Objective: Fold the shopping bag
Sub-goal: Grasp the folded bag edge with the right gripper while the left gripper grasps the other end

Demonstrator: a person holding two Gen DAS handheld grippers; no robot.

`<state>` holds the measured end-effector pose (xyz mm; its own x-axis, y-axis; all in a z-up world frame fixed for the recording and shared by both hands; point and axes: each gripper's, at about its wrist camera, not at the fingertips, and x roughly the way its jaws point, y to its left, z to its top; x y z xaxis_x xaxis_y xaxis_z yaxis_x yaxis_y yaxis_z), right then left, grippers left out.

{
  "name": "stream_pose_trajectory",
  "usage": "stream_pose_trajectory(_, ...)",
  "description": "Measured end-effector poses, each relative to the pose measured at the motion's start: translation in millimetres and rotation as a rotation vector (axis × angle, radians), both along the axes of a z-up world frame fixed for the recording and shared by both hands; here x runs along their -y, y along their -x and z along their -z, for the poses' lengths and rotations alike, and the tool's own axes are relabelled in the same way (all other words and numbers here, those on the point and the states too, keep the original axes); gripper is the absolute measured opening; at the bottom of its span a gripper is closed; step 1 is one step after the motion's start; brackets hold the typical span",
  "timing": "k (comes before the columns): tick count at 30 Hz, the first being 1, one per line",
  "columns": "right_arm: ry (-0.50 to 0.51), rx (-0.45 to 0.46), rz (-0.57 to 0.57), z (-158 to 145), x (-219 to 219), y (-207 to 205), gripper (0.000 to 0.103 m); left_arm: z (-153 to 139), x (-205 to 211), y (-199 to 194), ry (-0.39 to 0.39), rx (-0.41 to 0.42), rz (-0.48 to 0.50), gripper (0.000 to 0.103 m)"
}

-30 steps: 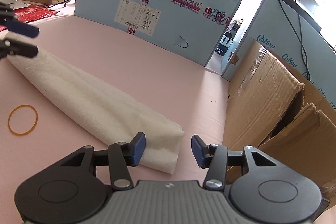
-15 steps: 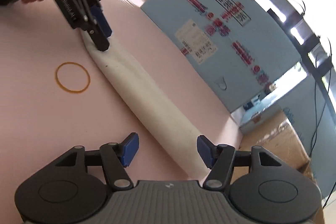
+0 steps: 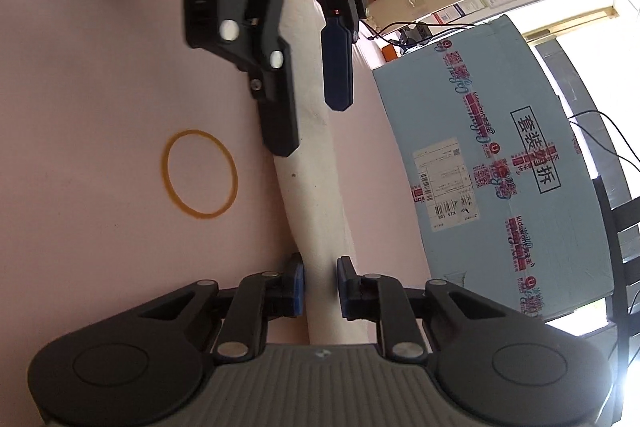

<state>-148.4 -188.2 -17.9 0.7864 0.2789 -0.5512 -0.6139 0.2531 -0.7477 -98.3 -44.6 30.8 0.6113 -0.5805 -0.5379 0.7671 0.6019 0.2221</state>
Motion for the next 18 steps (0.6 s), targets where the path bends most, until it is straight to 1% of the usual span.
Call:
stream_pose_trajectory(2, -0.040, -0.048, -0.004, -7, 4, -2, 0.016, 7, 9, -2, -0.065, 0.013, 0.012, 0.062)
stream_pose_trajectory(3, -0.067, -0.077, -0.002, -12, 7, -4, 0.016, 8, 10, -1, -0.085, 0.017, 0.030, 0.060)
stream_pose_trajectory(4, -0.098, -0.110, 0.000, -17, 10, -4, 0.016, 9, 10, 1, -0.101, 0.020, 0.051, 0.049)
stream_pose_trajectory(5, -0.131, -0.149, 0.002, -24, 14, -2, 0.016, 7, 9, 3, -0.102, 0.009, 0.081, 0.040)
stream_pose_trajectory(6, -0.162, -0.191, 0.005, -30, 18, -1, 0.016, 6, 7, 5, -0.101, -0.004, 0.106, 0.029)
stream_pose_trajectory(7, -0.195, -0.237, 0.009, -36, 23, 0, 0.016, 5, 5, 7, -0.101, -0.013, 0.120, 0.026)
stream_pose_trajectory(9, -0.263, -0.341, 0.023, -48, 33, 0, 0.016, 6, -5, 3, -0.098, -0.073, 0.135, 0.026)
stream_pose_trajectory(11, -0.316, -0.412, 0.053, -54, 43, -5, 0.016, 8, -15, -5, -0.088, -0.117, 0.129, 0.026)
stream_pose_trajectory(12, -0.337, -0.437, 0.075, -55, 47, -10, 0.016, 7, -22, -12, -0.059, -0.160, 0.136, 0.026)
stream_pose_trajectory(14, -0.396, -0.504, 0.131, -54, 60, -22, 0.016, 6, -33, -23, -0.020, -0.212, 0.142, 0.029)
stream_pose_trajectory(16, -0.459, -0.573, 0.184, -52, 74, -32, 0.016, 5, -43, -30, 0.010, -0.242, 0.143, 0.029)
stream_pose_trajectory(18, -0.533, -0.634, 0.231, -51, 88, -39, 0.016, 6, -52, -31, 0.026, -0.251, 0.161, 0.029)
